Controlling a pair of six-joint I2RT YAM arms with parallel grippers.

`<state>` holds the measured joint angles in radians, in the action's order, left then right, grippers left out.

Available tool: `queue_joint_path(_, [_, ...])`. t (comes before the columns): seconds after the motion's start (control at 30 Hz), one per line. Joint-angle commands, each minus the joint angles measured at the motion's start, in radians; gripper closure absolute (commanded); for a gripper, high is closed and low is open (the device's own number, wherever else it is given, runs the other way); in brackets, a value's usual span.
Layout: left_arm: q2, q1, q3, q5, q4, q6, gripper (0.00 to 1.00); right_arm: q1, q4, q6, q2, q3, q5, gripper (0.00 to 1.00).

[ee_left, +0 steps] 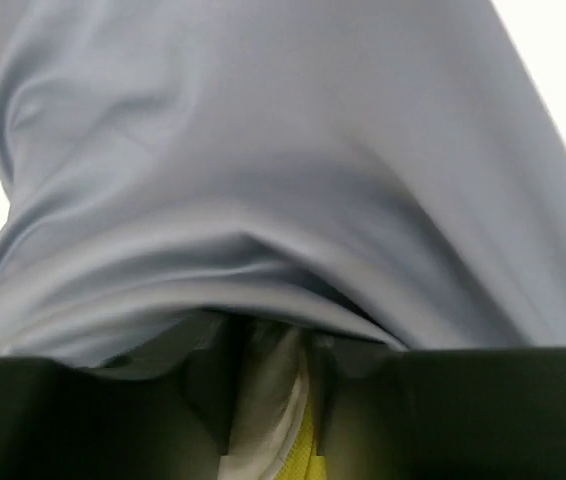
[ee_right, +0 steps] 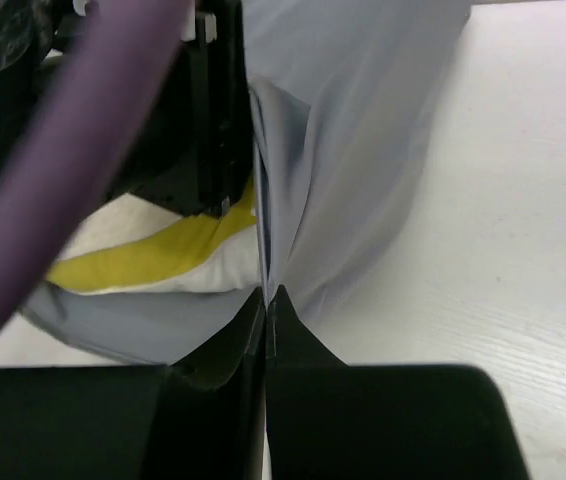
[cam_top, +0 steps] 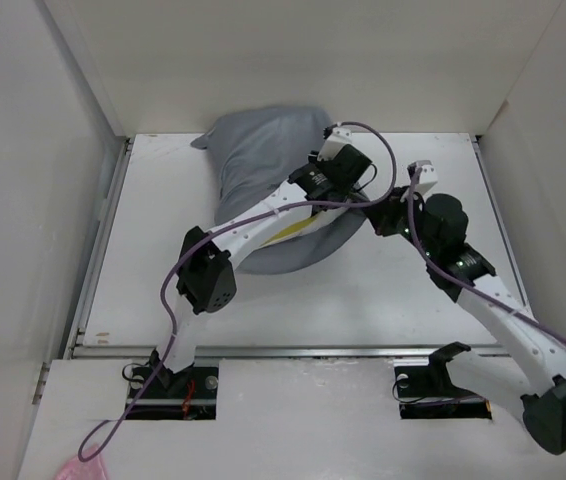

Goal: Put the pillow into the pillowcase

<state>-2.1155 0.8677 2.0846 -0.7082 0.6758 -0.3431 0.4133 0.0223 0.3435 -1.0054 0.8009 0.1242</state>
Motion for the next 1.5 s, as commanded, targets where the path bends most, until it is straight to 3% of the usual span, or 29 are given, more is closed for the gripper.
queue_joint_path(0.0, [-0.03,-0.072,0.048,-0.154,-0.077,-0.069,0.71,-0.004,-0.166,0.015,0.155,0.033,0.049,1.0])
queue_joint_path(0.03, [-0.031,-0.072,0.048,-0.116,-0.078,-0.07,0.4,-0.004,-0.191,0.015,0.186,0.043,0.049,1.0])
queue_joint_path(0.1, [-0.031,-0.072,0.048,-0.079,-0.078,-0.07,0.12,-0.004,-0.241,0.005,0.197,0.063,0.014,1.0])
queue_joint_path(0.13, [-0.031,-0.072,0.037,-0.038,-0.078,-0.07,0.04,-0.004,-0.264,0.005,0.197,0.063,-0.009,1.0])
queue_joint_path(0.33, [0.09,0.023,-0.177,0.022,-0.068,-0.016,0.0,-0.016,-0.347,0.014,0.084,0.087,-0.201,1.0])
queue_joint_path(0.43, [0.201,0.096,-0.331,0.073,-0.068,0.01,0.0,-0.042,-0.348,0.014,0.05,0.1,-0.199,1.0])
queue_joint_path(0.67, [0.413,0.229,-0.53,0.111,-0.025,-0.033,0.0,-0.054,-0.325,-0.007,0.002,0.127,-0.126,1.0])
queue_joint_path(0.7, [0.425,0.24,-0.544,0.111,-0.025,-0.033,0.02,-0.054,-0.325,-0.008,0.002,0.139,-0.126,1.0])
queue_joint_path(0.77, [0.434,0.25,-0.566,0.133,-0.035,-0.069,0.42,-0.054,-0.325,-0.018,-0.007,0.139,-0.115,1.0])
queue_joint_path(0.83, [0.434,0.251,-0.592,0.163,-0.035,-0.094,0.64,-0.054,-0.325,-0.027,-0.007,0.15,-0.115,1.0])
queue_joint_path(0.87, [0.422,0.251,-0.606,0.164,-0.035,-0.103,0.68,-0.063,-0.325,-0.028,-0.007,0.15,-0.106,1.0])
queue_joint_path(1.0, [0.353,0.251,-0.632,0.131,-0.035,-0.134,0.68,-0.064,-0.334,-0.037,0.002,0.15,-0.095,1.0])
queue_joint_path(1.13, [0.302,0.241,-0.618,0.131,-0.129,-0.12,0.52,-0.064,-0.334,-0.046,0.027,0.161,-0.074,1.0])
queue_joint_path(1.17, [0.289,0.232,-0.606,0.131,-0.142,-0.12,0.55,-0.064,-0.343,-0.046,0.04,0.161,-0.074,1.0])
queue_joint_path(1.23, [0.24,0.177,-0.589,0.078,-0.154,-0.158,0.71,-0.064,-0.354,-0.057,0.073,0.161,-0.061,1.0])
queue_joint_path(1.27, [0.22,0.154,-0.554,0.049,-0.154,-0.189,0.81,-0.064,-0.354,-0.057,0.086,0.172,-0.061,1.0])
queue_joint_path(1.3, [0.2,0.131,-0.528,-0.023,-0.141,-0.229,1.0,-0.064,-0.383,-0.066,0.12,0.188,-0.061,1.0])
queue_joint_path(1.47, [0.057,0.033,-0.273,-0.23,-0.021,-0.482,1.0,-0.064,-0.47,-0.078,0.227,0.251,-0.061,1.0])
